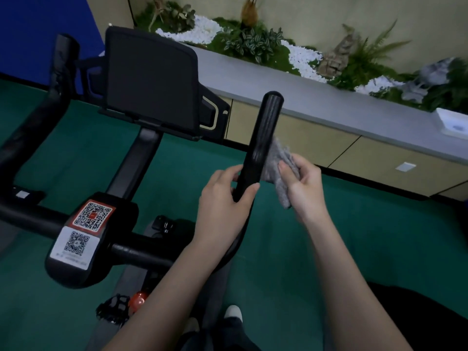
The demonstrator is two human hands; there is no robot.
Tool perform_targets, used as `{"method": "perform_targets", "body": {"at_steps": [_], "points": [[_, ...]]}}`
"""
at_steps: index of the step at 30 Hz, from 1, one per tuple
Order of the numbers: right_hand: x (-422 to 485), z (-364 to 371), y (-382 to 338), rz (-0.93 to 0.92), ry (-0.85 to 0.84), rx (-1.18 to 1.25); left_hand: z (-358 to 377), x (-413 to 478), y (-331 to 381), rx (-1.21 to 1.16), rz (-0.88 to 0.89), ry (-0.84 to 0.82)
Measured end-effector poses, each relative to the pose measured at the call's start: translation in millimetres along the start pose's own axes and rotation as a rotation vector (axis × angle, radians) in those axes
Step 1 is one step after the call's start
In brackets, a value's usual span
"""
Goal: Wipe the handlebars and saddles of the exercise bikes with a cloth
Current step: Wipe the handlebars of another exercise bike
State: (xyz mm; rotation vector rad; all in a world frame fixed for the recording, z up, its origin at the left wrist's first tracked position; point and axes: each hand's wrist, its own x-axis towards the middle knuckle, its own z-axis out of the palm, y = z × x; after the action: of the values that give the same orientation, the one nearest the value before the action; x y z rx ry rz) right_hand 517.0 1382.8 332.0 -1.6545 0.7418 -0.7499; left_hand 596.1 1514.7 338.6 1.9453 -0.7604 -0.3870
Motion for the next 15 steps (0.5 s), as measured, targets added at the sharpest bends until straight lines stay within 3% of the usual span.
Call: {"method": "perform_targets", "body": {"at_steps": [8, 15], "points": [[-65.0, -36.9, 5.9, 0.027, 0.203, -0.214, -11.1, 1.3, 3.6, 0.108, 0.059, -0.113], [-112.2, -65.2, 16.9, 0.096, 0.4, -0.341, -10.3, -9.8, 25.7, 0.271, 0.358, -0.103]]}}
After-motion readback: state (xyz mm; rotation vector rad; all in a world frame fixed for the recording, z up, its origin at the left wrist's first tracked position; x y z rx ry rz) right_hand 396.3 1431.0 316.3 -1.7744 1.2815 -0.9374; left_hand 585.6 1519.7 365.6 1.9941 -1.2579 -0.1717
